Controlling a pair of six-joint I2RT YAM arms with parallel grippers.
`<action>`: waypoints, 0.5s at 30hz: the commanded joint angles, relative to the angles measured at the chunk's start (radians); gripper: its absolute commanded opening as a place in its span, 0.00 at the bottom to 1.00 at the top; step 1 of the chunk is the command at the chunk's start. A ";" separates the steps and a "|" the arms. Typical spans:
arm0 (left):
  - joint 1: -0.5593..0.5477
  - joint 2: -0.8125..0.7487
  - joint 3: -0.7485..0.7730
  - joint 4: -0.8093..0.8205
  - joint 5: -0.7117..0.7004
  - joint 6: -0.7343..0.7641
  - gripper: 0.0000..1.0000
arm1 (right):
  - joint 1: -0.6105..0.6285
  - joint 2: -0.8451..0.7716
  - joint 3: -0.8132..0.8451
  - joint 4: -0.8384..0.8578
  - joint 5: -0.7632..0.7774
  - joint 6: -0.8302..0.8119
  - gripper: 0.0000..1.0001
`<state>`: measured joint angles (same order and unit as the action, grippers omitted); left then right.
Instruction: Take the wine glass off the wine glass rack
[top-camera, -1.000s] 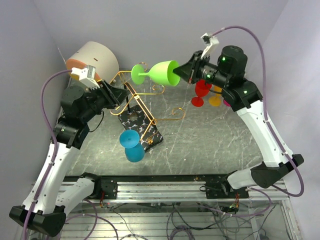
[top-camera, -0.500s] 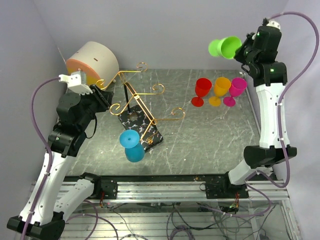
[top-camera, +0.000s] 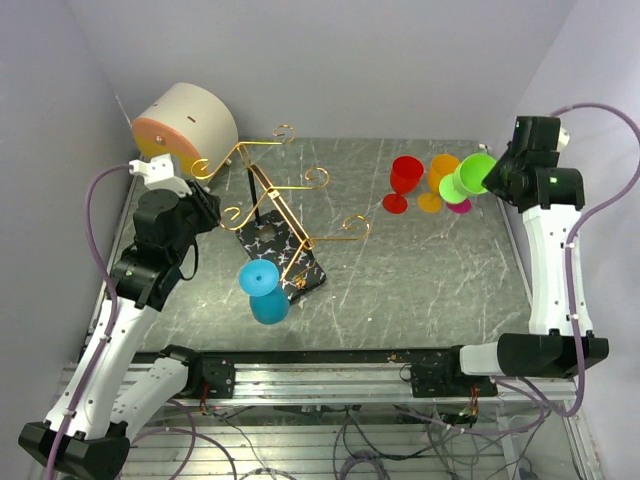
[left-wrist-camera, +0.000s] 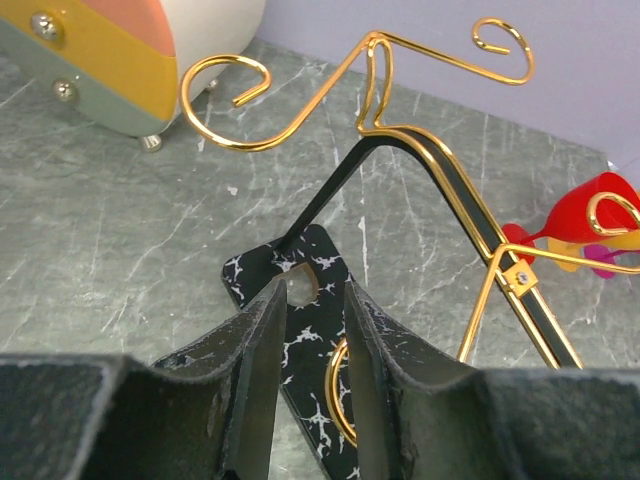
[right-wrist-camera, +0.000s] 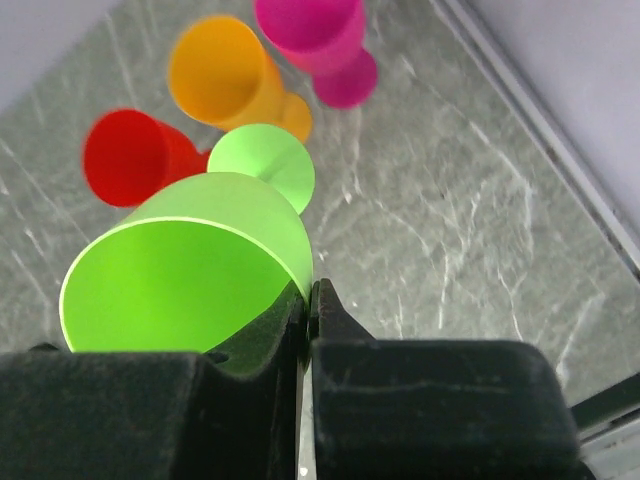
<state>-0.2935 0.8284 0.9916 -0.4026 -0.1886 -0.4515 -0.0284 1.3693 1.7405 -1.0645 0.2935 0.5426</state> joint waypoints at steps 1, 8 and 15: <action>-0.006 -0.025 -0.015 -0.010 -0.077 0.012 0.40 | -0.089 -0.014 -0.169 0.053 -0.156 0.004 0.00; -0.005 -0.043 -0.022 -0.033 -0.127 0.012 0.40 | -0.244 0.015 -0.262 0.088 -0.142 0.086 0.00; -0.003 -0.043 -0.023 -0.035 -0.123 0.006 0.39 | -0.267 0.138 -0.252 0.127 -0.085 0.155 0.00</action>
<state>-0.2939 0.7929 0.9741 -0.4416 -0.2855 -0.4496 -0.2855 1.4372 1.4738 -0.9936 0.1757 0.6346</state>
